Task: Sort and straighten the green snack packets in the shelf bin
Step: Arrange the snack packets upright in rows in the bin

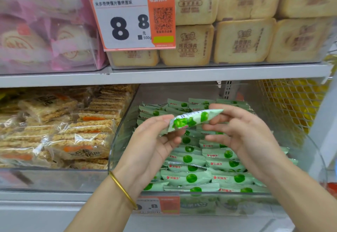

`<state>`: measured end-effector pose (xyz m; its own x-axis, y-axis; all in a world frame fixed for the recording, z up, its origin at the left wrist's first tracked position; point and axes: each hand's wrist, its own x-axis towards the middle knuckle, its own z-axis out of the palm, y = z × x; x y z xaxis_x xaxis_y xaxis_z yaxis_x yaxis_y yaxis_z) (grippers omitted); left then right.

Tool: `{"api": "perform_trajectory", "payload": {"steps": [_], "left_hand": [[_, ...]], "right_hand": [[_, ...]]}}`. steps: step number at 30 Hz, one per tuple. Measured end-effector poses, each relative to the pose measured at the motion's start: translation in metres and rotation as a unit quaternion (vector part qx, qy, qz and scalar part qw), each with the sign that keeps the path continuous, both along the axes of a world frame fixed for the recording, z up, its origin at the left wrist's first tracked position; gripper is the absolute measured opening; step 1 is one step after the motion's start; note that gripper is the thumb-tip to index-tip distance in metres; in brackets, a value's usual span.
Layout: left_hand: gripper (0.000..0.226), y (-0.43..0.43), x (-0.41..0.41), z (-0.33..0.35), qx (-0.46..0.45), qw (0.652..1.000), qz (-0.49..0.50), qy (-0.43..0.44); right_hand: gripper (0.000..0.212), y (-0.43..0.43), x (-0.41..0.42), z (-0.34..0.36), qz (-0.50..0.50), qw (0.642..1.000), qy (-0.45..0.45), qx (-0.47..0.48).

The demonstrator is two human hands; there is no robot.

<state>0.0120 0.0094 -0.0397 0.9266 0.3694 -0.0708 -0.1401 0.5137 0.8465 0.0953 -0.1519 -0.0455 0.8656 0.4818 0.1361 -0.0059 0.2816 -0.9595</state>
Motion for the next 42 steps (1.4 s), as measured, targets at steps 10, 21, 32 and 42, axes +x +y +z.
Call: {"api": "perform_trajectory", "payload": {"steps": [10, 21, 32, 42], "left_hand": [[0.026, 0.025, 0.054, -0.005, 0.505, 0.851, 0.107, 0.098], [0.050, 0.042, 0.084, -0.024, 0.749, 0.615, -0.053, 0.239], [0.048, 0.043, 0.078, -0.024, 0.723, 0.656, -0.020, 0.217], [0.052, 0.043, 0.085, -0.017, 0.705, 0.670, -0.013, 0.232]], "right_hand": [[0.007, 0.012, 0.024, -0.001, -0.227, 0.871, -0.343, -0.267], [0.025, 0.066, 0.066, 0.005, -0.225, 0.716, -0.458, -0.477], [0.021, 0.109, 0.097, -0.003, -0.066, 0.629, -0.482, -0.607], [0.025, 0.092, 0.088, 0.000, -0.081, 0.655, -0.485, -0.574]]}}
